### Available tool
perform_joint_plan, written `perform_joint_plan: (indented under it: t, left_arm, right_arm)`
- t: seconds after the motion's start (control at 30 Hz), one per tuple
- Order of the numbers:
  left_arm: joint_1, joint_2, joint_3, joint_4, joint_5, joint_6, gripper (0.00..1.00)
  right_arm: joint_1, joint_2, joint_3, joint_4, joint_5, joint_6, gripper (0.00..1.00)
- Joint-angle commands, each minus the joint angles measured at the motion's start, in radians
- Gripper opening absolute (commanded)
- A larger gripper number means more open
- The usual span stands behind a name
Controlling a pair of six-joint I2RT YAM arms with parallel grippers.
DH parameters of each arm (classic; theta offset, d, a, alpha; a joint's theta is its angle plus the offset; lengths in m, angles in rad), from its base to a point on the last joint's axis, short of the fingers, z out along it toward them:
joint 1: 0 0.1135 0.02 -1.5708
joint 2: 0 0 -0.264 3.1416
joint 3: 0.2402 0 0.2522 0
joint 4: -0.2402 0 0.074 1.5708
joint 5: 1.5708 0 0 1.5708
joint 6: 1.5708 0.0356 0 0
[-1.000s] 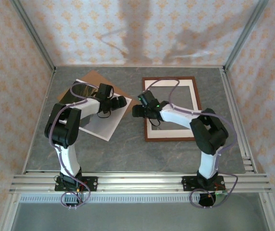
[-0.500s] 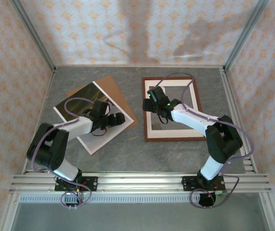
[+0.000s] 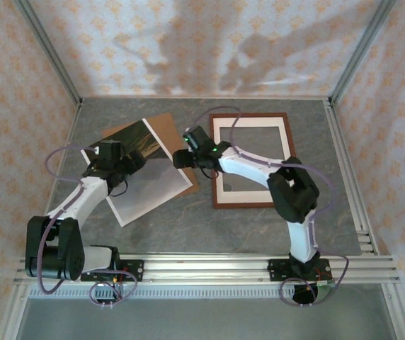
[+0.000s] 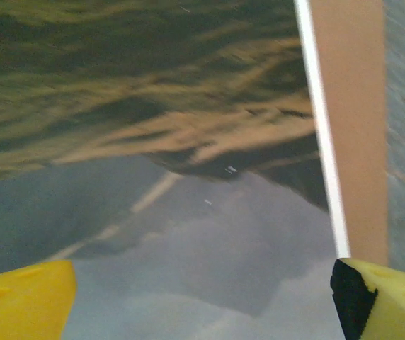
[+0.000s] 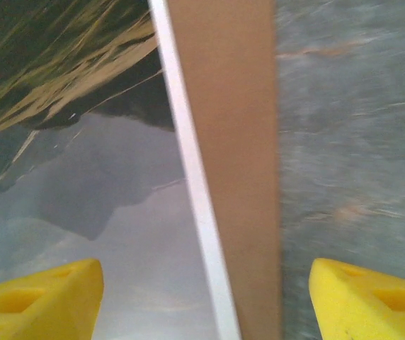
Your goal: Put the photo into the frame
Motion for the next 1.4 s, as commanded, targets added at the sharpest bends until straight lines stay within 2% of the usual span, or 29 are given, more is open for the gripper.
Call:
perform_joint_plan:
  t: [0.0,0.17,0.37,0.73,0.87,1.03,1.17,1.37]
  left_arm:
    - [0.058,0.058,0.038,0.015,-0.078,-0.036,0.94]
    - [0.118,0.165,0.077,0.002,-0.03,-0.028,0.94]
    - [0.117,0.193,-0.001,0.087,0.05,-0.032,0.93]
    - [0.118,0.207,-0.101,0.161,0.089,-0.027,0.93]
    - [0.118,0.224,-0.116,0.182,0.103,-0.027,0.93]
    - [0.116,0.238,-0.133,0.213,0.149,-0.033,0.92]
    - [0.1,0.231,-0.141,0.24,0.206,-0.039,0.91]
    - [0.055,0.215,-0.133,0.25,0.219,-0.05,0.91]
  right_arm:
    - [0.005,0.078,0.096,-0.092,-0.04,0.0,0.75]
    - [0.024,0.133,0.151,-0.182,-0.035,0.005,0.73]
    - [0.028,0.071,0.036,-0.195,-0.068,0.035,0.73]
    - [0.034,0.014,-0.096,-0.149,-0.138,0.112,0.7]
    - [0.036,-0.014,-0.096,-0.167,-0.089,0.105,0.69]
    - [0.036,-0.057,-0.088,-0.195,-0.013,0.081,0.69]
    - [0.036,-0.042,-0.084,-0.135,-0.06,0.089,0.69]
    - [0.038,0.012,-0.069,-0.1,-0.084,0.099,0.67]
